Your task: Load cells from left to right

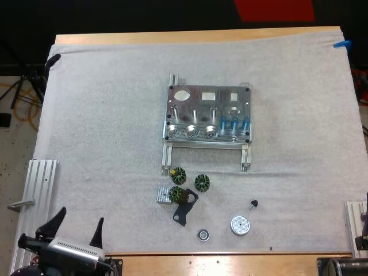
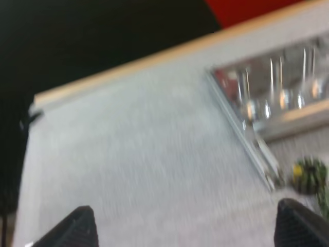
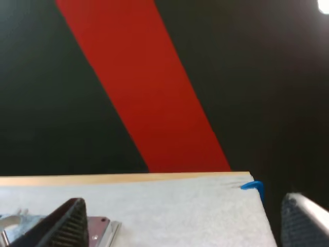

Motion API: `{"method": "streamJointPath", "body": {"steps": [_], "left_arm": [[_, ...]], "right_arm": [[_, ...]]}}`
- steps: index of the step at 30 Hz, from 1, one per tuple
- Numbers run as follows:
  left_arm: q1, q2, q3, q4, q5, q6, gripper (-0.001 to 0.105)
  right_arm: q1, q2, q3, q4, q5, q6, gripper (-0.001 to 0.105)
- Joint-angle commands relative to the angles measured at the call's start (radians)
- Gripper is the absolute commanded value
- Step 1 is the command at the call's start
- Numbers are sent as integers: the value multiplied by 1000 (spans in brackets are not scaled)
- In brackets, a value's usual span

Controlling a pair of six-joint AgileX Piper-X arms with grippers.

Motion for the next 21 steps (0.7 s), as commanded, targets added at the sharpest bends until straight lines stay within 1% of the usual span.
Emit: {"method": "streamJointPath", "body": {"steps": [1, 5, 8, 12, 16, 17, 19, 21], "left_arm": [[-1, -144, -1, 48, -9, -11, 69], [-1, -142, -12, 138, -15, -11, 69], [-1, -142, -12, 141, -18, -11, 69], [-1, -140, -12, 52, -18, -11, 69], [-1, -140, 3, -75, -18, -11, 69], [-1, -140, 8, -87, -18, -11, 69], [-1, -140, 39, -145, -18, -11, 69], [-1, -140, 66, -164, -18, -11, 69]], "right_arm": [[-5, -46, 13, 10, 8, 10, 74], [-5, -43, 17, 71, 25, 18, 74], [-5, -48, 35, 67, 25, 17, 74], [-5, -47, 66, 53, 19, 17, 74], [-5, -47, 112, 7, -35, 17, 74], [-5, -47, 117, 2, -41, 17, 74], [-5, -45, 141, -16, -57, 15, 74], [-5, -45, 165, -18, -62, 9, 74]]}}
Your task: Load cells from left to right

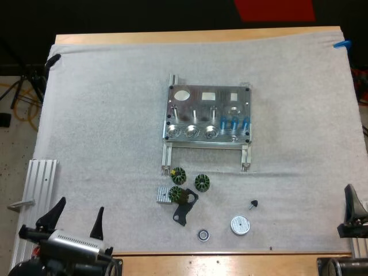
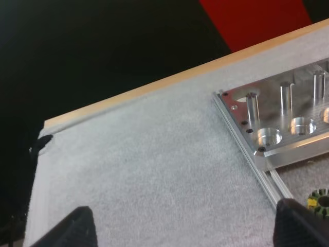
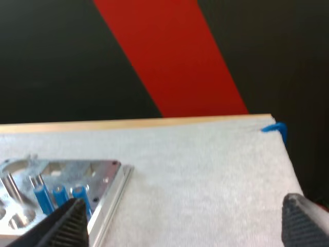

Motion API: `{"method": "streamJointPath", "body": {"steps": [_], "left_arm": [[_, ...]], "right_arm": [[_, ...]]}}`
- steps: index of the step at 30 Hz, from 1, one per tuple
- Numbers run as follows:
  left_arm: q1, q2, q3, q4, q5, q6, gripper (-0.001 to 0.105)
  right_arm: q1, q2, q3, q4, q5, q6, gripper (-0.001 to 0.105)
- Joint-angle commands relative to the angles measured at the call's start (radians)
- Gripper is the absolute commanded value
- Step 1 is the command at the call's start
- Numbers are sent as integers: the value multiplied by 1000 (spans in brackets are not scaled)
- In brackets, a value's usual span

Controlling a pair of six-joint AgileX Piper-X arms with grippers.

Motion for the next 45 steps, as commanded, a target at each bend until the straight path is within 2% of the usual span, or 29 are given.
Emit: {"method": "streamJointPath", "body": {"steps": [1, 7, 13, 26, 30, 45], "left_arm": [[-1, -140, 25, -23, -11, -11, 69], [-1, -138, 130, -60, -11, -11, 69], [-1, -138, 181, -67, -11, -11, 69], [-1, -138, 187, -104, -11, -11, 69], [-1, -138, 222, -145, -11, -13, 69], [-1, -138, 223, -147, -11, -11, 69]], "right_arm": [[-5, -38, 14, -13, -9, -11, 74], [-5, -38, 76, -8, -9, -11, 74], [-5, -38, 110, 37, -9, -11, 74], [-5, -38, 138, 101, -9, -11, 74], [-5, -38, 138, 102, -9, -11, 74], [-5, -38, 138, 102, -9, -11, 74]]}}
